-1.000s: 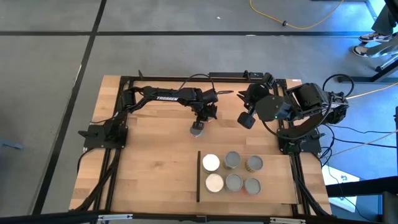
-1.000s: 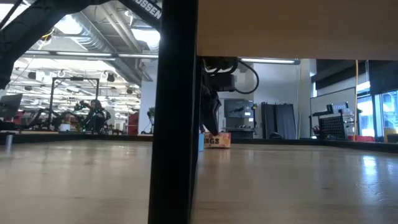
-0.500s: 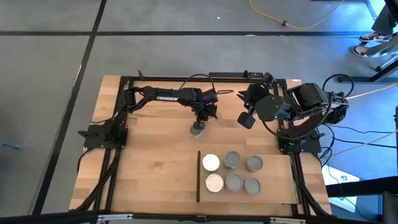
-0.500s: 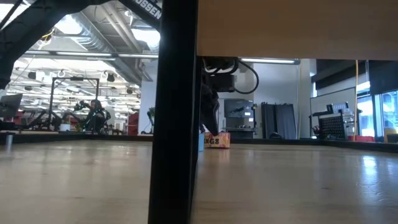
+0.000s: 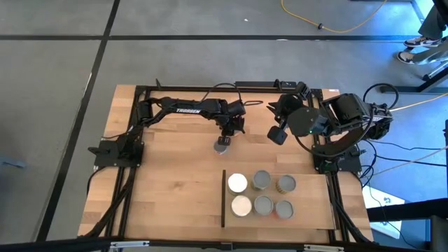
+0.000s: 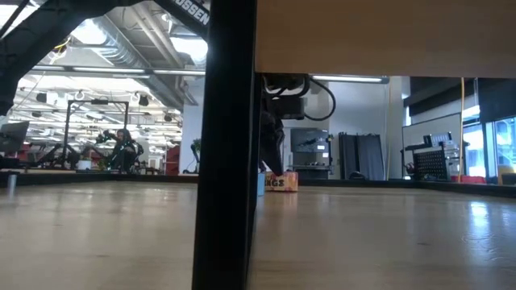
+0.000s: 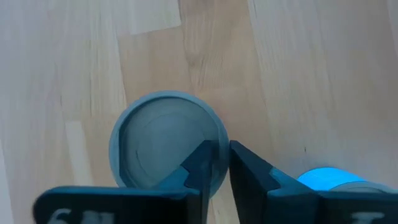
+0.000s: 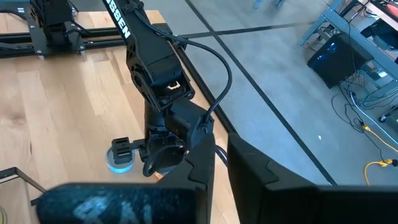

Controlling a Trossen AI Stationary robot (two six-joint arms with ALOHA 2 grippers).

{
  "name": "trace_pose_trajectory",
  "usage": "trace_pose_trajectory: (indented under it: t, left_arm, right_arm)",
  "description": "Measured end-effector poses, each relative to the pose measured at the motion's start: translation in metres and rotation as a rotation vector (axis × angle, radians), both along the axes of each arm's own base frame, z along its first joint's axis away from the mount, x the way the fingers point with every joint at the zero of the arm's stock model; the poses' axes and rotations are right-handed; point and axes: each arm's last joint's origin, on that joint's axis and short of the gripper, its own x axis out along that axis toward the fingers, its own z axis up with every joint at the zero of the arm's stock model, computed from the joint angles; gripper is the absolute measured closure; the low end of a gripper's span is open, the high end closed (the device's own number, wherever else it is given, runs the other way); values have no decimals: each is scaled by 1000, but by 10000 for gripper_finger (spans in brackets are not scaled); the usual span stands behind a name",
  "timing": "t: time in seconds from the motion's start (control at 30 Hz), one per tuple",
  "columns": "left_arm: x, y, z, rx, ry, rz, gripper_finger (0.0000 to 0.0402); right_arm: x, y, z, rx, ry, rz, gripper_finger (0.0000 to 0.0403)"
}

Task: Pick and place cans onto a shelf
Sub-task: Put the canned pineapple rings on the shelf

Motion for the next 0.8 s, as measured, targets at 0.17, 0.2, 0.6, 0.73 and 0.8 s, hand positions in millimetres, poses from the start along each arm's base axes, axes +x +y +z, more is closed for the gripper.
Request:
trace_pose_trajectory:
  t: [0.17,0.2,0.6,0.73,0.8]
  left_arm:
    - [0,0,5,19,-4,61,327]
    - [0,0,6,34,-9,67,325]
    - [-9,-7,28,57,19,87,325]
    - [-21,-11,77,42,-10,98,324]
    - [-30,-13,106,19,-31,131,327]
  right_arm:
    - [0,0,0,11,4,11,357]
    - [0,0,0,11,4,11,357]
    - [0,0,0,-4,18,24,357]
    - [1,-3,0,-18,27,24,357]
    - [1,-9,1,-15,25,3,357]
